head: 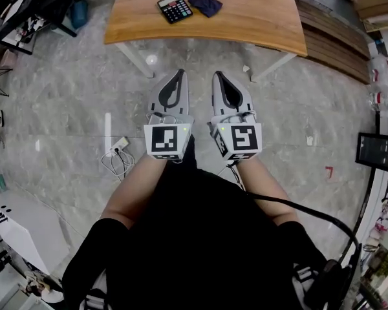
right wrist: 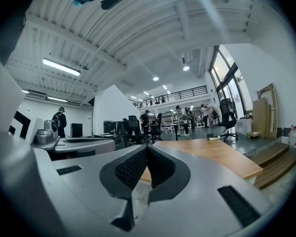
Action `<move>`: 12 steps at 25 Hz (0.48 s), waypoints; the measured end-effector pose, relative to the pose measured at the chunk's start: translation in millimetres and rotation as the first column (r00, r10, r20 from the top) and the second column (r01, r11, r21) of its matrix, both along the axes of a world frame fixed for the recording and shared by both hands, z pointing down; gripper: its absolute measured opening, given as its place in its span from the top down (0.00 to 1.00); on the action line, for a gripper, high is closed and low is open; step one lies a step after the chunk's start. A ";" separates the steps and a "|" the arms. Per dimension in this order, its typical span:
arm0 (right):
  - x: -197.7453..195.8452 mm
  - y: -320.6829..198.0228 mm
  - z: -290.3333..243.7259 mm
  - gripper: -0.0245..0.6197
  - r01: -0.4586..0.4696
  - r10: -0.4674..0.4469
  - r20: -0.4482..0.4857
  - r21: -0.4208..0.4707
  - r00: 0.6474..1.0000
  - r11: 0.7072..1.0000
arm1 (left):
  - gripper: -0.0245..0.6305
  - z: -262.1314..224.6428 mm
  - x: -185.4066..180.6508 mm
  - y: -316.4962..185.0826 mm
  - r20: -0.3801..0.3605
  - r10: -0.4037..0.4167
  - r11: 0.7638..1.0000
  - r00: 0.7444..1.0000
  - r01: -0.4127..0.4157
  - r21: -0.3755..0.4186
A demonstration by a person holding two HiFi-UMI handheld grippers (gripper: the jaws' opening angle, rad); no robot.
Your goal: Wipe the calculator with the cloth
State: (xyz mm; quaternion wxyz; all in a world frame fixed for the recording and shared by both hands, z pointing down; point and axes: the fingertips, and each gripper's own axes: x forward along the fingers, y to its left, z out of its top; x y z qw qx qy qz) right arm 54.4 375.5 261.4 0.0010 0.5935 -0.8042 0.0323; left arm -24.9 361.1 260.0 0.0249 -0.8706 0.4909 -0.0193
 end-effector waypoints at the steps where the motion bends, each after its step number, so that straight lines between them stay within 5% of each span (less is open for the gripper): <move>1: -2.3 -18.5 0.9 0.94 -0.002 0.002 -0.003 -0.004 1.000 1.000 | 0.96 2.0 -1.4 -18.6 0.000 0.004 1.000 1.000 -0.004 -0.006; 12: -21.9 -200.4 -2.4 0.94 -0.055 0.055 -0.016 -0.020 0.998 0.998 | 0.96 6.8 -16.9 -192.9 0.003 0.077 0.996 0.997 -0.077 -0.042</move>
